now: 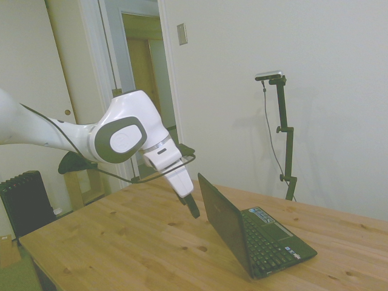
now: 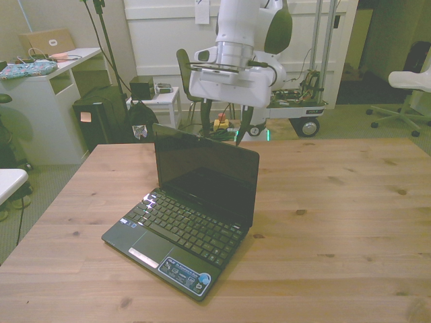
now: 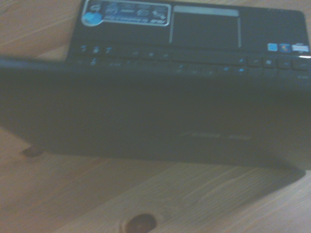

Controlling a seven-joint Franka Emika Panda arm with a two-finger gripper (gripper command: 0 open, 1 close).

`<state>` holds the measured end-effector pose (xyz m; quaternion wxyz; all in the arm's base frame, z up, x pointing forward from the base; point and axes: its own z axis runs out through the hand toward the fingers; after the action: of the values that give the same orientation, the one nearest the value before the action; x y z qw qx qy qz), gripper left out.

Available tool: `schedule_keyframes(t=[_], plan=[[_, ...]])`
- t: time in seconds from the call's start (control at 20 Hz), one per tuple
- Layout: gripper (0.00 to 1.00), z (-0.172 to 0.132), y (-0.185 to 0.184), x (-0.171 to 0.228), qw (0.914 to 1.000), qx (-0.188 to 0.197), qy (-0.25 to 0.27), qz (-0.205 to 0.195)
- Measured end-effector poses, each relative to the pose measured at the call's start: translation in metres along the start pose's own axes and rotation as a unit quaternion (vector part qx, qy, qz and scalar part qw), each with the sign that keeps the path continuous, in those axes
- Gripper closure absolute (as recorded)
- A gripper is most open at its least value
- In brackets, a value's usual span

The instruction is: Close the laptop

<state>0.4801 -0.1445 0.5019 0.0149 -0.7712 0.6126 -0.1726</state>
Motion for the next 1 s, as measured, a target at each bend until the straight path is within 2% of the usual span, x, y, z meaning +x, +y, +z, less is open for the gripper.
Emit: schedule_keyframes(t=[0.2, 1.0], plan=[[1.00, 0.007, -0.004, 0.023, 0.9998, -0.008, -0.001, 0.017], [1.00, 0.004, -0.013, 0.032, 0.9997, -0.009, -0.001, 0.023]])
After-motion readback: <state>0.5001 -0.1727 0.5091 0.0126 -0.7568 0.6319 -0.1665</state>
